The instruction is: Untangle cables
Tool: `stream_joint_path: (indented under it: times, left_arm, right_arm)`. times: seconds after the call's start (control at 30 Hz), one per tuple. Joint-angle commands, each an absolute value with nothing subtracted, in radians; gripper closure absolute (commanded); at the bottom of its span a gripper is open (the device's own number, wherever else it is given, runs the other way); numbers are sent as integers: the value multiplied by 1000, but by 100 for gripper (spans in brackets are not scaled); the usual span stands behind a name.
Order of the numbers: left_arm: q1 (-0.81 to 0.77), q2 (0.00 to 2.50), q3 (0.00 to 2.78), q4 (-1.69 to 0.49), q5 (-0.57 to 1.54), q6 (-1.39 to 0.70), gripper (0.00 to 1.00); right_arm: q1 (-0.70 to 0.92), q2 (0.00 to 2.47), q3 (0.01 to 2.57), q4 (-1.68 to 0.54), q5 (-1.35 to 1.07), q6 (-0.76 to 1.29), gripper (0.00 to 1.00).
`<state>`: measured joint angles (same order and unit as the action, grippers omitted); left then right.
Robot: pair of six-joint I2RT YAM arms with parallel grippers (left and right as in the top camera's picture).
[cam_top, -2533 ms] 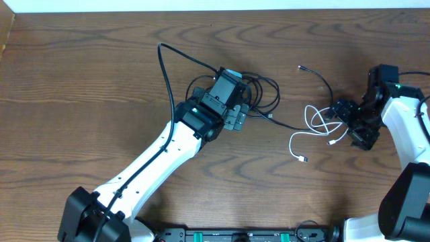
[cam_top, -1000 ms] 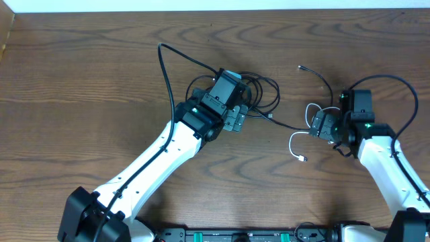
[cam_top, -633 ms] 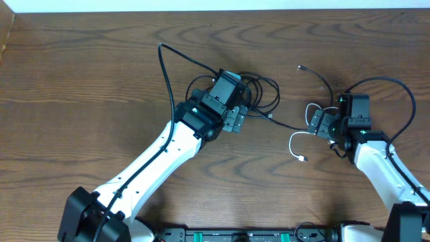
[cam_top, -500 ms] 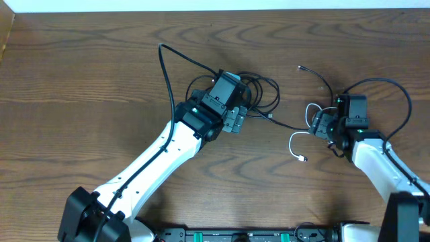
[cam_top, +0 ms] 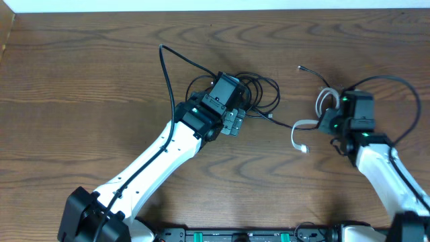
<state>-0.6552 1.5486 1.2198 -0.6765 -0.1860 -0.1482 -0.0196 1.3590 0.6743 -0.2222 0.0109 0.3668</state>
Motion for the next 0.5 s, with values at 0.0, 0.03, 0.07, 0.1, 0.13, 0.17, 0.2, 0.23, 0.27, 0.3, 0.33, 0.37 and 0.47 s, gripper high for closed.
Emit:
stream_joint_path:
  times: [0.0, 0.03, 0.07, 0.1, 0.13, 0.17, 0.2, 0.23, 0.27, 0.3, 0.33, 0.37, 0.47]
  left_arm:
    - [-650, 1542, 1228, -681, -195, -135, 3]
    - [-650, 1542, 1228, -681, -195, -135, 2]
    - [-650, 1542, 1228, -682, -195, -135, 2]
    - [-650, 1542, 1228, -682, -196, -135, 2]
    - [-650, 1542, 1228, -681, -196, -134, 2]
    - [-650, 1542, 1228, -681, -196, -135, 2]
    - [-650, 1542, 1228, -681, -196, -135, 2]
    - [-650, 1542, 1228, -681, -196, -134, 2]
    - [-650, 1542, 1228, -681, -196, -135, 2]
    - [-650, 1542, 1228, -681, -196, -134, 2]
    - [-650, 1542, 1228, -681, -196, -134, 2]
    - [-650, 1542, 1228, -681, -196, -134, 2]
    - [-650, 1542, 1228, -681, -196, -134, 2]
  right_arm:
    - [-71, 1272, 716, -219, 20, 358, 99]
    - [-88, 1251, 722, -218, 20, 346, 99]
    - [-99, 1240, 725, -216, 20, 334, 99]
    - [-118, 1225, 731, -212, 20, 310, 99]
    - [-136, 1214, 736, -208, 25, 284, 99]
    - [-152, 1209, 740, -208, 41, 268, 99]
    - [-173, 1205, 746, -210, 74, 255, 99]
    - [-190, 1204, 749, -210, 108, 252, 99]
    - [-209, 1205, 752, -210, 139, 252, 99]
    - [-232, 1205, 754, -207, 167, 253, 99]
    - [-254, 1205, 754, -199, 181, 253, 99]
    - [-277, 1205, 754, -189, 181, 253, 99]
    - [-360, 1205, 754, -144, 181, 248, 99]
